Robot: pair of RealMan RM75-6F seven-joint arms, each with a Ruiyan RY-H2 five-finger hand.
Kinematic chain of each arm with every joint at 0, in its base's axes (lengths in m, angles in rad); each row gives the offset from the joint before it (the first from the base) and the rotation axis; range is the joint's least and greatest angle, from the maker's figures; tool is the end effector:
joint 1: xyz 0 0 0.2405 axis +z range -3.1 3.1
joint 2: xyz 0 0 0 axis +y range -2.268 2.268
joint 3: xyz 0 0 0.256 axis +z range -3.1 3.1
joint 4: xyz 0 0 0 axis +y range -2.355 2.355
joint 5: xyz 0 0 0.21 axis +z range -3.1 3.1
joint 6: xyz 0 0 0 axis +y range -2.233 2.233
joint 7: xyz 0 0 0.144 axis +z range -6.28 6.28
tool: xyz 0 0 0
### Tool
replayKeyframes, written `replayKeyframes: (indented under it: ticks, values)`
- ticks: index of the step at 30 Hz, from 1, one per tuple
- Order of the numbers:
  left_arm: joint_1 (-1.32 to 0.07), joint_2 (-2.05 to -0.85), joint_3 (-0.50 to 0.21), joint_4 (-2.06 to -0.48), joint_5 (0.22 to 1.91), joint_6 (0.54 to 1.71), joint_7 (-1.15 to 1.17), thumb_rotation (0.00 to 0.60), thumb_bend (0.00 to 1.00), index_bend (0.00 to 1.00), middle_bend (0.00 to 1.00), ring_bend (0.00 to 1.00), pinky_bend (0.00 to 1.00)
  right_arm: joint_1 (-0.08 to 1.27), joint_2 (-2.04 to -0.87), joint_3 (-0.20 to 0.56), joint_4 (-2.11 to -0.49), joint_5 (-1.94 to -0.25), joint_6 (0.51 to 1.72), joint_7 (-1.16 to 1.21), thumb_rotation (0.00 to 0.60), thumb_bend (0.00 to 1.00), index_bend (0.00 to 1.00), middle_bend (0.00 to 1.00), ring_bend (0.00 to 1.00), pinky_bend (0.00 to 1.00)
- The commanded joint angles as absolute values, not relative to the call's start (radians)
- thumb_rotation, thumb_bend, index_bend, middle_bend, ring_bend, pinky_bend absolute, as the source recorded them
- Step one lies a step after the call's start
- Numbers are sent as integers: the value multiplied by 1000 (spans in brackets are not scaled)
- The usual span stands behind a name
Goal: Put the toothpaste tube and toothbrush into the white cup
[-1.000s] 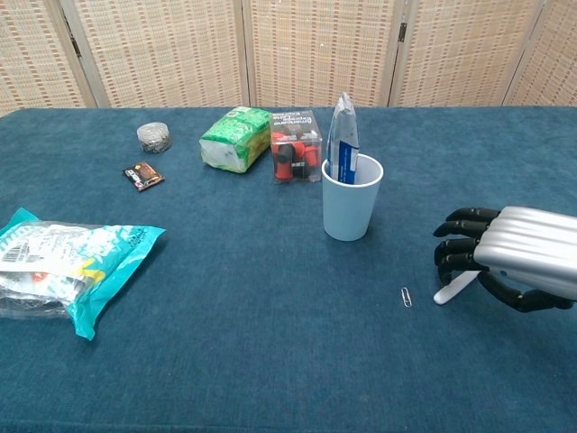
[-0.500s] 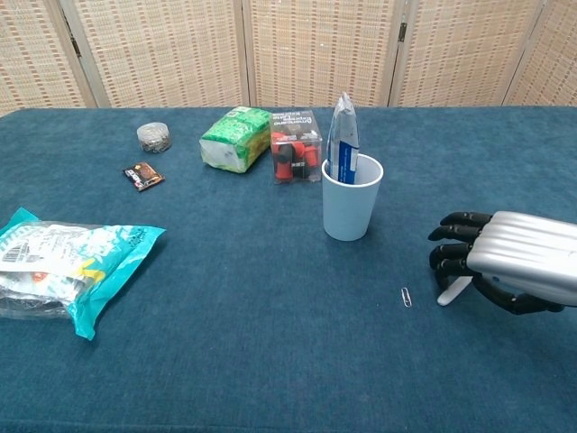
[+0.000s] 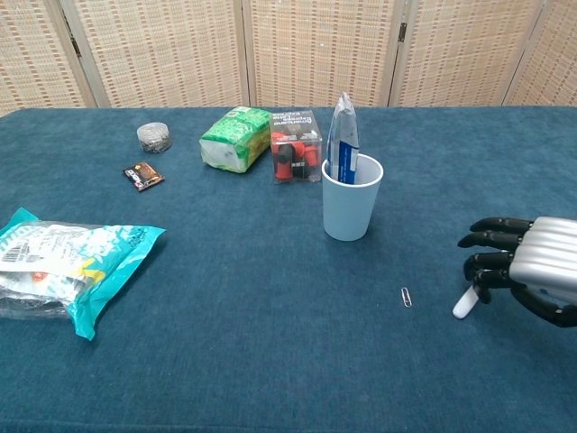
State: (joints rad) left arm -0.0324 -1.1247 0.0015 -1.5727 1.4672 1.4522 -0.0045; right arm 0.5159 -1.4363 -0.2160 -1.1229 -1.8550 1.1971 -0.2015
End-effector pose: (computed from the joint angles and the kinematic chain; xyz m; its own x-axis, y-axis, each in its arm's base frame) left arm -0.3372 0.1529 0.1521 0.4152 0.1053 0.9036 0.9028 0.0747 -0.4235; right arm -0.2863 -0.2445 0.0134 0.8517 -0.0109 0.5239 -0.3633 -0.7328 0.5753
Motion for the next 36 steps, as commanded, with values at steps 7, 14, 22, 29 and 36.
replayKeyframes:
  ticks: [7,14,22,29,36]
  values:
    - [-36,-1125,0,-1581,1471,1451,2,600,248,174,115,142,197,459,-1378,-166,-1147,-1750,1214,-219,600,764,437,274,105,114]
    - [-34,-1125,3,-1578,1471,1450,0,600,248,175,115,142,197,430,-1365,-120,-1177,-1629,1144,-279,600,762,300,167,43,73]
    - [-37,-1130,3,-1575,1472,1447,0,600,248,174,115,141,197,416,-1391,-99,-1169,-1565,1087,-300,600,762,261,109,0,35]
    - [-37,-1128,0,-1574,1469,1447,-2,600,248,175,115,142,197,430,-1440,-79,-1136,-1549,1052,-302,600,762,206,77,0,15]
    - [-35,-1127,3,-1574,1466,1446,-1,600,248,174,114,142,197,456,-1498,-61,-1104,-1558,1036,-289,600,762,170,67,0,3]
